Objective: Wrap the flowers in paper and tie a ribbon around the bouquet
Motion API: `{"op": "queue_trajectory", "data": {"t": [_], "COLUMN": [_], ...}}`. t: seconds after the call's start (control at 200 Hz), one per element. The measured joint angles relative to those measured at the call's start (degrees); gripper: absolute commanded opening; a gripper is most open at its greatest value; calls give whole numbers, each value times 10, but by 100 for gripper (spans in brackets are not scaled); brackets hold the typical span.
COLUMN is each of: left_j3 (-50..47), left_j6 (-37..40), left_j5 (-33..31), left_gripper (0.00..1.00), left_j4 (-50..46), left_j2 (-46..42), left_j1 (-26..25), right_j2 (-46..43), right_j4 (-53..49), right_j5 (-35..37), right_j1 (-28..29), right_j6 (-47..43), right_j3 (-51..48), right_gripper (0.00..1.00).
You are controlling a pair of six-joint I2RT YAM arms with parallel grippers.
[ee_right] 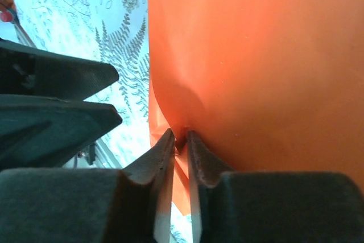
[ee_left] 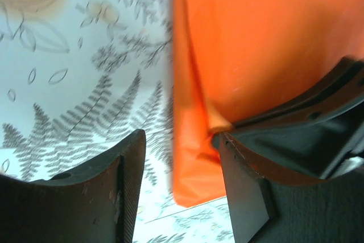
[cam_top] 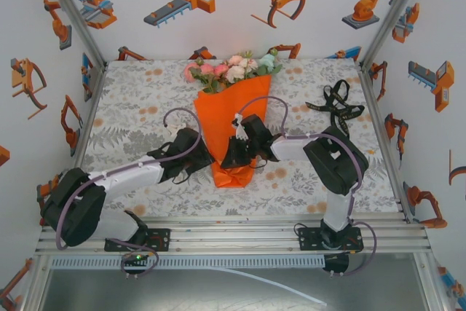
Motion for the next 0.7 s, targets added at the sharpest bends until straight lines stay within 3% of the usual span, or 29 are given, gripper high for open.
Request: {"op": "queue_trajectory", "data": {"t": [0.12,0.436,0.701], "left_j3": [43,116,117], "left_j6": [-12,-17,-20], "left_j5": [11,60,70], "left_gripper": [52,42,35], "left_j4": [32,70,64], "left_j2": [34,179,200], "left_j1": [19,29,38], "right_j2": [0,-17,-103], "right_j4": [15,67,85], "right_j5": [-14,-36,-35], "right_j1": [0,0,0], "right_j6": [-1,10,17], "right_j3": [-3,-35,-79], "right_gripper": [33,35,36]}}
